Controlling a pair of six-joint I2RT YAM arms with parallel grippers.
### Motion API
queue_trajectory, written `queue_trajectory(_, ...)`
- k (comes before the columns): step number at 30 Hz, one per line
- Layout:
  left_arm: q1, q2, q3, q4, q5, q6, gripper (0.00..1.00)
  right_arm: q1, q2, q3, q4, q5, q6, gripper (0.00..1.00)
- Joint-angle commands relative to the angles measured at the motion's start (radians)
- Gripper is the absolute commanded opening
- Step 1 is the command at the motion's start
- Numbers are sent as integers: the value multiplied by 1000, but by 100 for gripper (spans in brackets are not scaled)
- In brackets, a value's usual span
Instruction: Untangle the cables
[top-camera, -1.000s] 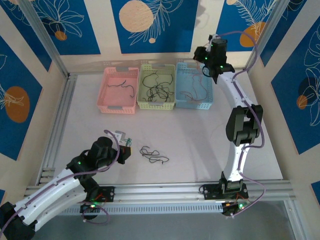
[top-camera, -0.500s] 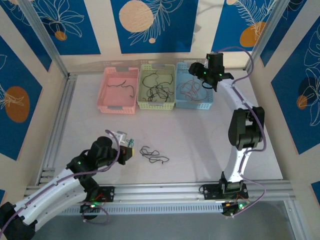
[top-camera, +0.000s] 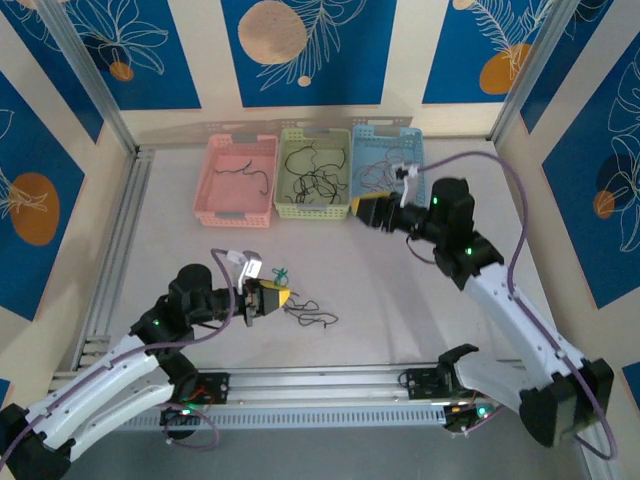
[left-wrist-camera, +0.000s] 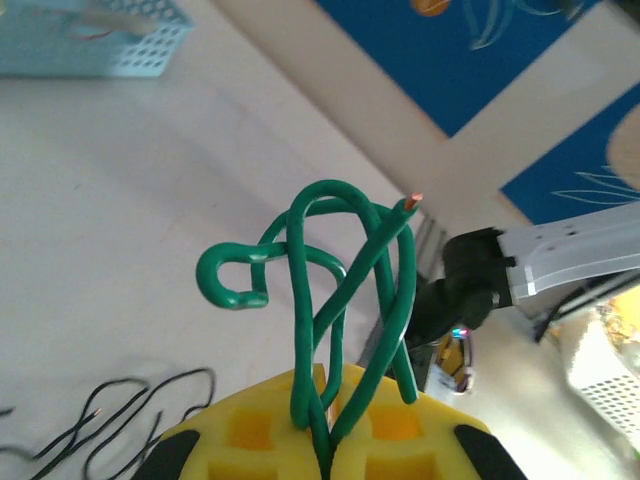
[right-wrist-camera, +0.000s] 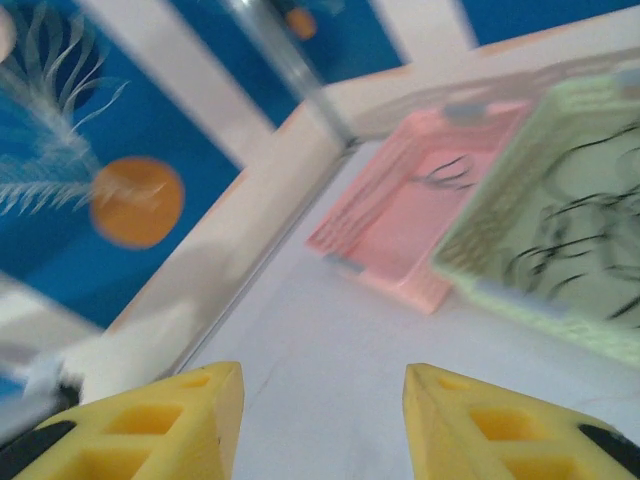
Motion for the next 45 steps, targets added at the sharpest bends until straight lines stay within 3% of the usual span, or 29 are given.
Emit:
queue_trajectory(1,5,10,50,82,105,-9,0,94,-93,-87,43,-110,-70,47)
queue_trajectory(6,5,29,87,55,112,17,0,234,-134,-109,-2,-120,-151,48)
queue_trajectory(14,5,39,108,46,122,20,0,363,-25,-30,12,-122,-177,45)
queue_trajectory(17,5,39,110,52,140,13,0,409,17,-10,12,-118,-218,48)
queue_trajectory(22,6,47,120,67,181,-8,0,436,47,-7,23,-100,-277,53)
queue_trajectory(29,5,73,122,143,254,-71,0,436,49,-13,48,-99,-399,51)
queue_trajectory(38,5,92,131,147,283,-86,0,435,92,15,60,-186,-465,40)
queue_trajectory(45,2,106,132,152,294,-93,0,434,95,19,63,-191,-474,13)
